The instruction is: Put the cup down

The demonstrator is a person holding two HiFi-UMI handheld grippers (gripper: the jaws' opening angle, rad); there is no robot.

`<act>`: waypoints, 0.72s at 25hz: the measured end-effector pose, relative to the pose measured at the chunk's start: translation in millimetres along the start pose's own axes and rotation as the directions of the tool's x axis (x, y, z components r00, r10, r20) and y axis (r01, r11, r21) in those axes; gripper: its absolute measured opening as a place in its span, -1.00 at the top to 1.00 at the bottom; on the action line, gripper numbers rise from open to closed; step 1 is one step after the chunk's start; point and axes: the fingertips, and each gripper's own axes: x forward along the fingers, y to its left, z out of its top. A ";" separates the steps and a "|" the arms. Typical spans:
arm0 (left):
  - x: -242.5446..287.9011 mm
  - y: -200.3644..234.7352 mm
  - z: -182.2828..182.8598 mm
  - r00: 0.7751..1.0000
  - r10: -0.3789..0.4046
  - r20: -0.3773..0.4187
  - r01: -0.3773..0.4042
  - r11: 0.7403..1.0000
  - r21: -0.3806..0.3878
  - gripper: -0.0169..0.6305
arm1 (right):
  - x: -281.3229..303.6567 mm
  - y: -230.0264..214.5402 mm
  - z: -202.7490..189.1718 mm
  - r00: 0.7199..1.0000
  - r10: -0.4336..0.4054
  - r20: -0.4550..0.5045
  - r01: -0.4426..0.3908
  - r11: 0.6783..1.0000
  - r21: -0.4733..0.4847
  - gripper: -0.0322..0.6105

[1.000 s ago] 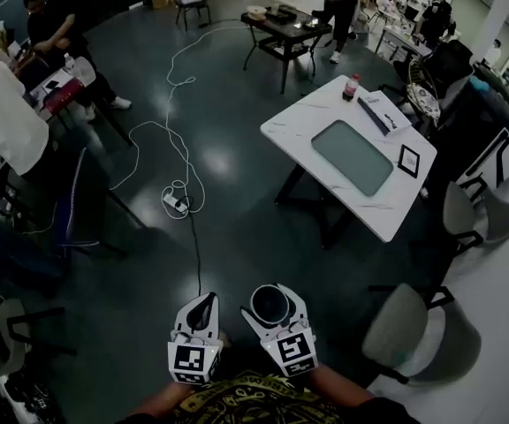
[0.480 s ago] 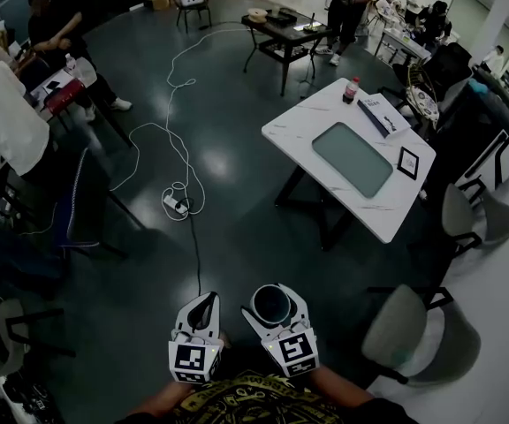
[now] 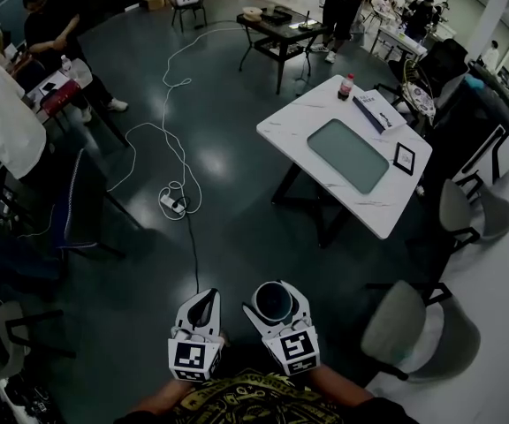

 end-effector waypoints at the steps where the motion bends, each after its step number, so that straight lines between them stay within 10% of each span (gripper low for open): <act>1: 1.3 -1.7 0.9 1.000 -0.003 0.002 0.003 1.000 0.000 0.92 | -1.1 -2.0 -0.1 1.000 -0.005 0.001 0.005 1.000 0.002 -0.26; 18: 49.3 -66.1 14.8 0.998 -0.067 -0.007 0.068 0.997 0.045 0.92 | -38.6 -74.0 -0.6 0.996 -0.088 0.025 0.087 0.996 0.016 -0.26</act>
